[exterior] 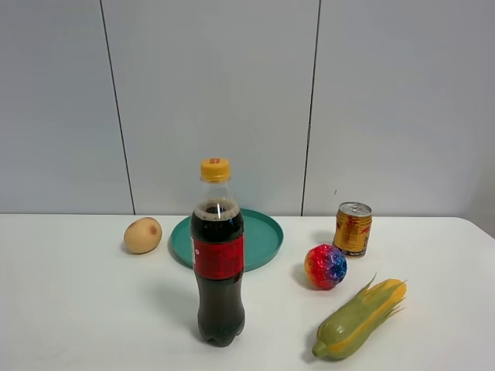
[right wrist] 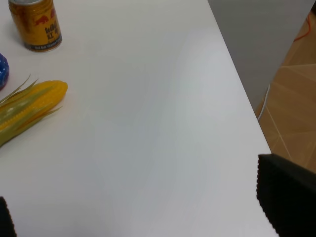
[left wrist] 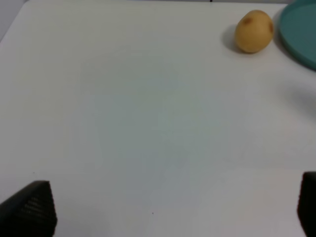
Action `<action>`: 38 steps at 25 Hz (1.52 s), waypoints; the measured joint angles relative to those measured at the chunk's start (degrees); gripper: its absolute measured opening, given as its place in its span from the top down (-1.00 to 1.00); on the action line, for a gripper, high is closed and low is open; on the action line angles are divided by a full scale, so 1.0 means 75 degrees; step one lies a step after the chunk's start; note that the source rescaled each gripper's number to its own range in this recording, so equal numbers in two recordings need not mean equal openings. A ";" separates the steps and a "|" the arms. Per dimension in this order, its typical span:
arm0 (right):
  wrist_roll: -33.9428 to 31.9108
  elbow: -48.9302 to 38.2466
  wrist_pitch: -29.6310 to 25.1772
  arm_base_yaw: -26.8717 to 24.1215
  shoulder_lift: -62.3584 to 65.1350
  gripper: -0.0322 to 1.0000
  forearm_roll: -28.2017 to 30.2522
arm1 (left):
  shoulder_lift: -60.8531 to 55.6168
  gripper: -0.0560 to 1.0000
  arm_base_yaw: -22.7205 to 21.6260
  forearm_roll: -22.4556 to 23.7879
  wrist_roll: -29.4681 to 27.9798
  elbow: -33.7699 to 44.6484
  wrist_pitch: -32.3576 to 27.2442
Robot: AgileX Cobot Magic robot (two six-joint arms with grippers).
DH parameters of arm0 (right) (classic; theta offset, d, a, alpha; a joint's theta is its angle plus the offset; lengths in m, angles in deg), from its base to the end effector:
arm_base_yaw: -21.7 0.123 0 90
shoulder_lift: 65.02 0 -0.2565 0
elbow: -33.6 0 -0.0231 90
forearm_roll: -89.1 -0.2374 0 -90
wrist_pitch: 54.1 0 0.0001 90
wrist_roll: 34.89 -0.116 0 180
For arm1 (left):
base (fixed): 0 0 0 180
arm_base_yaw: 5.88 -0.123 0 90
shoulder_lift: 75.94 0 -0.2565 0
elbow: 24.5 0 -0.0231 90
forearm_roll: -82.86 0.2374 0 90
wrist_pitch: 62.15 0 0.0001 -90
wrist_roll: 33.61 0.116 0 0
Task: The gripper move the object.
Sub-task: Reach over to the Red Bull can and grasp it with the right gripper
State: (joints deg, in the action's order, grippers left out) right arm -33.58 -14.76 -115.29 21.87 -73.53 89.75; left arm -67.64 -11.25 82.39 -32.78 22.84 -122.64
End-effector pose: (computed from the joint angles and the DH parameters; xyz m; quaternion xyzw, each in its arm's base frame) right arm 0.0348 -0.0011 0.2554 -0.0109 0.8574 -0.0108 0.5145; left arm 0.0332 0.0023 0.2619 -0.0334 0.8480 0.0245 0.5284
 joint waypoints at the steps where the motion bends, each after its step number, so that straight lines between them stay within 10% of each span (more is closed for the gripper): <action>1: 0.0000 0.0000 0.0000 0.0000 0.0000 -1.00 0.0000 | 0.0000 -1.00 0.0000 0.0000 0.0000 0.0000 0.0000; 38: 0.0015 0.0000 0.0000 0.0000 0.0000 -1.00 -0.0086 | 0.0000 -1.00 0.0000 0.0000 0.0000 0.0000 0.0000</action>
State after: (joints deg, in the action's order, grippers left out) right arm -33.47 -14.76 -115.29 21.87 -73.53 89.10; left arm -67.64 -11.25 82.39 -32.78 22.84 -122.64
